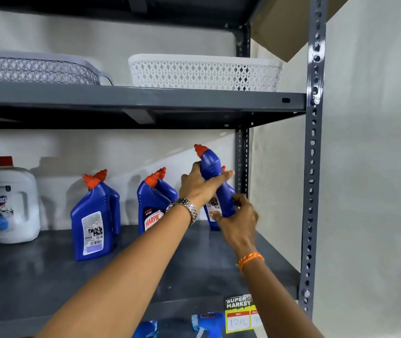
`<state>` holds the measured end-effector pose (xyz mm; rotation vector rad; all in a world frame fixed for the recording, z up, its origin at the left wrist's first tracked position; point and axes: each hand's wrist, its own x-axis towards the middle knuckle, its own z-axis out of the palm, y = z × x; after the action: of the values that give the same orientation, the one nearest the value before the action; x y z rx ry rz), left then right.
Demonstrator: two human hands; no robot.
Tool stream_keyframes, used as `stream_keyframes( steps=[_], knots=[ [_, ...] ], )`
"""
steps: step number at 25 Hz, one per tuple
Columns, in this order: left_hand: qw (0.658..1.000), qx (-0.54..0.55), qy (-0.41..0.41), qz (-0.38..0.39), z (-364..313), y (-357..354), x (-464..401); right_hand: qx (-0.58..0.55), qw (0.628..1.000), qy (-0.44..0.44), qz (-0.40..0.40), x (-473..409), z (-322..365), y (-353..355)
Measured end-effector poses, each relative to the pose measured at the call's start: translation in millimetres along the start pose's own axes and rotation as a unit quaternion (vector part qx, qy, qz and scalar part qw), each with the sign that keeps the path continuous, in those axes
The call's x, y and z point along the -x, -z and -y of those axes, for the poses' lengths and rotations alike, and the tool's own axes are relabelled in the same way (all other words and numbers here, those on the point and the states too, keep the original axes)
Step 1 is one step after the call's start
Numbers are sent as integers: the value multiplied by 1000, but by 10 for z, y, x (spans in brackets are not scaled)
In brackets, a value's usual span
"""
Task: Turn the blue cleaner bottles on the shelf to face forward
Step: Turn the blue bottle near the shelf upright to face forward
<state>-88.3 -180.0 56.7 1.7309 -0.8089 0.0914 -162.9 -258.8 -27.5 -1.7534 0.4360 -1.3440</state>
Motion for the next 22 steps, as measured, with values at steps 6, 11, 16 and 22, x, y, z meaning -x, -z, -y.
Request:
stream_keyframes(
  steps=[6, 11, 16, 22],
  knots=[
    [994, 79, -64, -26, 0, -30, -70, -152, 968, -161, 121, -56, -76, 55],
    [984, 141, -89, 64, 202, -3, -150, -166, 948, -160, 220, -250, -107, 203],
    [975, 204, -32, 86, 398, -63, -148, -5, 966, -127, 223, -406, -252, 183],
    [970, 214, -9, 118, 575, -158, -83, 45, 960, -159, 225, -416, -550, 101]
  ],
)
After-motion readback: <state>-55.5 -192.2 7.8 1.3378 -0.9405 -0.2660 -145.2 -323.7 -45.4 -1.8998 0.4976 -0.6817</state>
